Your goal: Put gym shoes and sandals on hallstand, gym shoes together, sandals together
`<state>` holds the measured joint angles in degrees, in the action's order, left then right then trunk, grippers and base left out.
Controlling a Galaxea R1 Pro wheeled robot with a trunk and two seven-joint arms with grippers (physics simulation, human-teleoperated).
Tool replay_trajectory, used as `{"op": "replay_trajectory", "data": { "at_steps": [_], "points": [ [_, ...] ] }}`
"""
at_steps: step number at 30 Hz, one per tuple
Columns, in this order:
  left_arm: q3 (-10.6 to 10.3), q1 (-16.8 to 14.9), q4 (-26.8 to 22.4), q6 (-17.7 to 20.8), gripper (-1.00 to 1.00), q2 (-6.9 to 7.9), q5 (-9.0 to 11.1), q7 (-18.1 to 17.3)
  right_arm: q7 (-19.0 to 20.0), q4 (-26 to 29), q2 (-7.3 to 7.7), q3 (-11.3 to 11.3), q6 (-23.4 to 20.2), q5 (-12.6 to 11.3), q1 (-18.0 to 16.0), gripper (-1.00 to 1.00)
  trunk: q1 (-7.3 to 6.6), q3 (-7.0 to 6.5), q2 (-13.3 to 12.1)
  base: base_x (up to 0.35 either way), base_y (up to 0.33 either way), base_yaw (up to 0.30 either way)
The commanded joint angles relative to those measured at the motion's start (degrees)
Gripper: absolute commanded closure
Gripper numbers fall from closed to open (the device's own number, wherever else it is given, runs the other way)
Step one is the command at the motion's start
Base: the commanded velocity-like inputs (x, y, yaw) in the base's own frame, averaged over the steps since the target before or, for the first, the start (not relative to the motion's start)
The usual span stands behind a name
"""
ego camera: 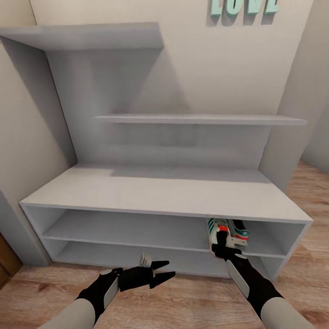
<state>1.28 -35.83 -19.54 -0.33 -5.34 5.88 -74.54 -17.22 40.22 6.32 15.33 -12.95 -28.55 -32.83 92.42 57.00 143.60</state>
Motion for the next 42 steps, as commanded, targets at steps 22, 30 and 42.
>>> {"op": "replay_trajectory", "data": {
  "at_steps": [22, 30, 42],
  "points": [
    [0.2, 0.0, 0.1, -0.1, -1.0, -0.02, 0.1, -0.2, -0.5, 0.1, 0.09, 0.4, -0.2, -0.4, 0.0, 1.0, 0.0, 0.06, 0.0, 0.093, -0.02, 0.0],
    [0.2, 0.0, 0.1, -0.1, -1.0, -0.02, 0.1, -0.2, -0.5, 0.1, 0.09, 0.4, -0.2, -0.5, 0.0, -1.0, 0.0, 0.06, 0.0, 0.008, -0.005, 0.0],
    [0.2, 0.0, 0.1, -0.1, -1.0, -0.02, 0.1, -0.2, -0.5, 0.1, 0.09, 0.4, -0.2, -0.5, 0.0, -1.0, 0.0, 0.06, 0.0, -0.015, 0.0, 0.0]
  ]
}}
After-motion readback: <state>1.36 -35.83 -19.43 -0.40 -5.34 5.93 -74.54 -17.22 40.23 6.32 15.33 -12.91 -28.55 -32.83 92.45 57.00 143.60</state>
